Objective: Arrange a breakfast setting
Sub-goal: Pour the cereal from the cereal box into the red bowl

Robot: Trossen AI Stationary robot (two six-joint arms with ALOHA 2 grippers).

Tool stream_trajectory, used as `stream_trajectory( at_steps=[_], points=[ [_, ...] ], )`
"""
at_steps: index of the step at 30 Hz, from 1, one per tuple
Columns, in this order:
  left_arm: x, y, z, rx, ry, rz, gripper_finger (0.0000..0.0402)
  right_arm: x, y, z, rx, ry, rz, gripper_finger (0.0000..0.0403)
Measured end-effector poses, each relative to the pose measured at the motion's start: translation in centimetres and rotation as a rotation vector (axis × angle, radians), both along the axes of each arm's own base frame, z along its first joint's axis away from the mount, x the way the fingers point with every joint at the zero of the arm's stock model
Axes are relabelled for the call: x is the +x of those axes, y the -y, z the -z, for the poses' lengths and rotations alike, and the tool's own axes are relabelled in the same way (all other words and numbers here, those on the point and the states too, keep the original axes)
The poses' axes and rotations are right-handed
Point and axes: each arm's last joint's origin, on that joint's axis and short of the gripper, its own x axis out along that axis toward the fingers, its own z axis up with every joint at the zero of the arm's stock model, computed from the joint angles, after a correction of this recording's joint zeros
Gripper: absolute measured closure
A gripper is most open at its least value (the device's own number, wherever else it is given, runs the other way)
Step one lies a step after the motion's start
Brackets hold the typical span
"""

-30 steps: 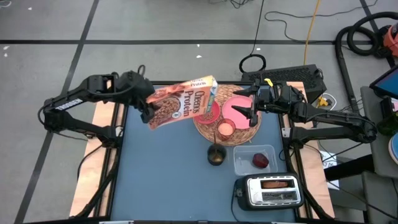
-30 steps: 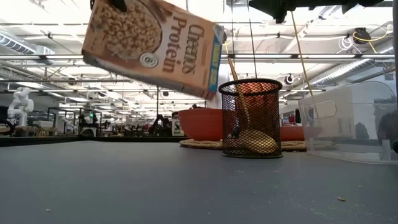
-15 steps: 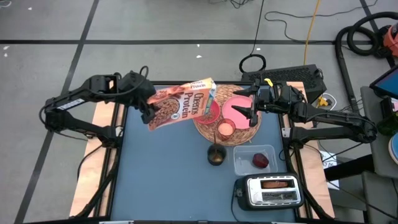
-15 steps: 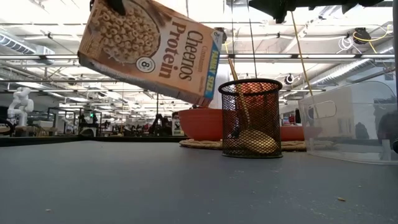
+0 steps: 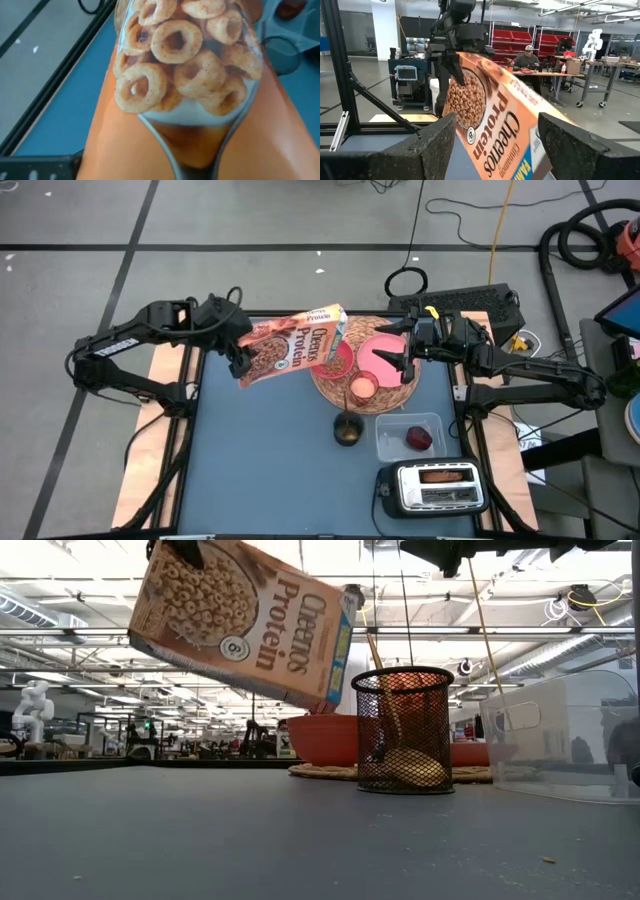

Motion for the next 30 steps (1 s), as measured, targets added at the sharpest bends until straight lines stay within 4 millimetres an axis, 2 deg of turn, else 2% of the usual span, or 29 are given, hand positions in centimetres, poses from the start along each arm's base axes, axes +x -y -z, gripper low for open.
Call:
stream_trajectory(
  at_steps=[4,11,17,30],
  points=[
    [-0.1,0.0,-0.5,0.025,0.048,0.004,0.0195,0.0,0.0,0.0,0.001,0.0,0.0,0.0129],
    [-0.1,0.0,0.5,-0.026,-0.058,-0.025,0.0195,0.0,0.0,0.0,-0.001,0.0,0.0,0.0129],
    [-0.1,0.0,-0.2,0.008,0.026,-0.007,0.0195,0.0,0.0,0.0,-0.001,0.0,0.0,0.0129],
    [-1.5,0.3,-0.5,-0.009,0.008,-0.018,0.0195,0.0,0.0,0.0,-0.001,0.0,0.0,0.0129]
  ],
)
